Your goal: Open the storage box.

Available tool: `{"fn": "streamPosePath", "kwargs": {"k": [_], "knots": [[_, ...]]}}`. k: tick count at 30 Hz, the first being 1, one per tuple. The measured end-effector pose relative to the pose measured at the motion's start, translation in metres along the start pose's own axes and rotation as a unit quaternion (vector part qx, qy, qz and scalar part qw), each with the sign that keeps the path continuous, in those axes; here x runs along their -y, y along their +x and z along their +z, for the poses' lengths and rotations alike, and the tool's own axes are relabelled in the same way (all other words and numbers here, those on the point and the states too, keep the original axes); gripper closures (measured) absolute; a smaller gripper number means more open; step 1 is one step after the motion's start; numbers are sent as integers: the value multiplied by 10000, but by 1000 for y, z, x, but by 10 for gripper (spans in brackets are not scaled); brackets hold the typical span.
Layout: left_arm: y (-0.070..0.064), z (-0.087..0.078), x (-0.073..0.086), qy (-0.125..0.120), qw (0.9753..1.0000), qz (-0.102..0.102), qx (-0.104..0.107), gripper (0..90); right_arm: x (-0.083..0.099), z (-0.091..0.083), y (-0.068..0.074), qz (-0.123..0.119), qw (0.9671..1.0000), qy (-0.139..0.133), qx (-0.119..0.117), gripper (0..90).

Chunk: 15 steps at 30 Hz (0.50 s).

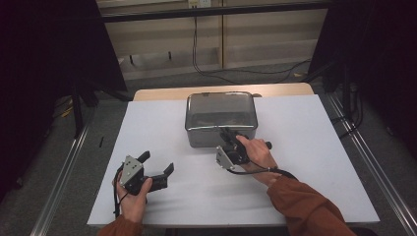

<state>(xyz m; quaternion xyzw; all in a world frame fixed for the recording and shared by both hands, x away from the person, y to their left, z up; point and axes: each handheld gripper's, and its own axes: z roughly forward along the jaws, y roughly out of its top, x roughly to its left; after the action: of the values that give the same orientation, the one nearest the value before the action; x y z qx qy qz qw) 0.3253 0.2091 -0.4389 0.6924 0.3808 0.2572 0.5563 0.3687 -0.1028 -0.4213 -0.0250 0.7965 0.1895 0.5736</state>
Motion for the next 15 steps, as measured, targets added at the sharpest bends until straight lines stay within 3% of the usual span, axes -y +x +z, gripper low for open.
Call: {"fn": "streamPosePath", "kwargs": {"k": [15], "knots": [[4, 1, -6, -5, 9999, -96, 53, 53, 0, -1, -4, 27, 10000, -13, 26, 766]]}}
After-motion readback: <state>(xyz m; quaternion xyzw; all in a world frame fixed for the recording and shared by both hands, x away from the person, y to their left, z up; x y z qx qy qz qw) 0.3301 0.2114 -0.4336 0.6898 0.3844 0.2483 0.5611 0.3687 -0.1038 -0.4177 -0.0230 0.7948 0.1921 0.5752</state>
